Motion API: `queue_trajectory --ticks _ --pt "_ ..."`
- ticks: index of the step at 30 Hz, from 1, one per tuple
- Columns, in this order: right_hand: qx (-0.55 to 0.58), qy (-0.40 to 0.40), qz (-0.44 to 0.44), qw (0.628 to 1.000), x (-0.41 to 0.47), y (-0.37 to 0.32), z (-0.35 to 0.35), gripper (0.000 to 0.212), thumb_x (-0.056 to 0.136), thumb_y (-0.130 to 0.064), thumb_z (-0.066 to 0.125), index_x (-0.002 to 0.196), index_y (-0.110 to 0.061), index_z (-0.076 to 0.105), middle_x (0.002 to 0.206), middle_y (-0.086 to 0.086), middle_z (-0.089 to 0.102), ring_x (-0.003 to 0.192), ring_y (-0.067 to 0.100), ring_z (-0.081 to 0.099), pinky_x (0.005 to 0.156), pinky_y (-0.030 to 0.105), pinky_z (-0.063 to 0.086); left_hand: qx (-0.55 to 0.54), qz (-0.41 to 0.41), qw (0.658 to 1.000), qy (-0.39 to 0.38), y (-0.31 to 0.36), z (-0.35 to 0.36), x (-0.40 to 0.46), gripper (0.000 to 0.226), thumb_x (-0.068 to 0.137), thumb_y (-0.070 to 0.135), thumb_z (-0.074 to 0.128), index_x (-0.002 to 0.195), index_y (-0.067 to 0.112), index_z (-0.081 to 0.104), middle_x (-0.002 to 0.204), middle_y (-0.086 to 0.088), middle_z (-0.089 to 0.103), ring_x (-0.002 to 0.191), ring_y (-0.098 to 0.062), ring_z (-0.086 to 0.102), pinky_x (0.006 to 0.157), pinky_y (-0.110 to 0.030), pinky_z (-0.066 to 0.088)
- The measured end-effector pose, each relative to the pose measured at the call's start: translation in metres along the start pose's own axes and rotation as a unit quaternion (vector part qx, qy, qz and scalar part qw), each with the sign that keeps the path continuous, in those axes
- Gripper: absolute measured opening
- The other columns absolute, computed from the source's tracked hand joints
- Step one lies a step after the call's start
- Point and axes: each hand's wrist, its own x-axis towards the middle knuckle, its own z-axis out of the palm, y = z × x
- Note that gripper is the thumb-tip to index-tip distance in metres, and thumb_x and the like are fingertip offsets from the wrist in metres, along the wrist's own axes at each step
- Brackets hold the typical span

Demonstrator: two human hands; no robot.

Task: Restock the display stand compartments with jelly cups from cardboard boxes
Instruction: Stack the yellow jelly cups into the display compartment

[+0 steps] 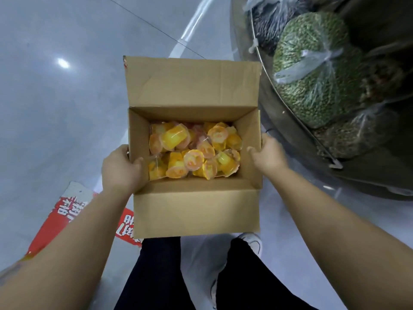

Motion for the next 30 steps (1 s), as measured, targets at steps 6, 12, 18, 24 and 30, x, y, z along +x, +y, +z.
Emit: queue_trajectory --ticks 6,12,18,24,30 --pt "0.013 0.129 -0.236 0.963 -0.031 -0.020 -0.012 0.034 0.080 -0.013 0.064 0.113 -0.016 0.056 0.091 -0.002 0.048 0.087 0.023 0.052 0.073 0.030 0.039 -0.035 0.277 0.958 0.059 0.028 -0.002 -0.016 0.049 0.080 -0.001 0.060 0.126 0.011 0.048 0.124 -0.009 0.054 0.115 -0.024 0.046 0.098 -0.025 0.032" --pt "-0.150 -0.105 -0.164 0.969 0.020 -0.050 0.047 0.067 0.087 -0.029 0.059 0.143 -0.011 0.027 0.140 0.016 0.037 0.131 0.033 0.031 0.110 0.037 0.027 0.147 0.158 0.963 -0.159 0.043 0.055 0.030 0.067 0.080 0.013 0.066 0.138 0.007 0.033 0.141 -0.016 0.039 0.131 -0.031 0.032 0.109 -0.036 0.027" --pt "-0.193 -0.045 -0.185 0.963 0.050 -0.036 0.072 0.044 0.088 -0.023 0.058 0.128 -0.013 0.046 0.132 0.011 0.040 0.120 0.032 0.042 0.102 0.038 0.034 0.166 0.183 0.965 -0.087 0.032 0.075 0.048 0.050 0.081 0.017 0.068 0.127 0.010 0.047 0.130 -0.014 0.049 0.125 -0.030 0.037 0.106 -0.038 0.031" --pt "0.096 0.029 -0.160 0.982 0.001 -0.049 0.040 0.043 0.072 -0.005 0.067 0.112 -0.016 0.054 0.112 0.002 0.041 0.099 0.023 0.055 0.078 0.017 0.036 -0.053 0.146 0.985 -0.072 0.038 0.029 0.013 0.056 0.075 0.032 0.075 0.125 0.022 0.054 0.112 -0.002 0.049 0.099 -0.012 0.048 0.084 -0.014 0.032" --pt "0.246 0.047 -0.148 0.957 -0.133 -0.075 -0.094 0.050 0.065 -0.005 0.074 0.107 -0.027 0.055 0.107 -0.004 0.050 0.099 0.004 0.049 0.087 0.013 0.039 -0.176 0.137 0.966 -0.127 0.119 -0.084 -0.094 0.048 0.079 0.028 0.067 0.116 0.025 0.037 0.102 0.018 0.045 0.090 0.003 0.051 0.076 -0.020 0.042"
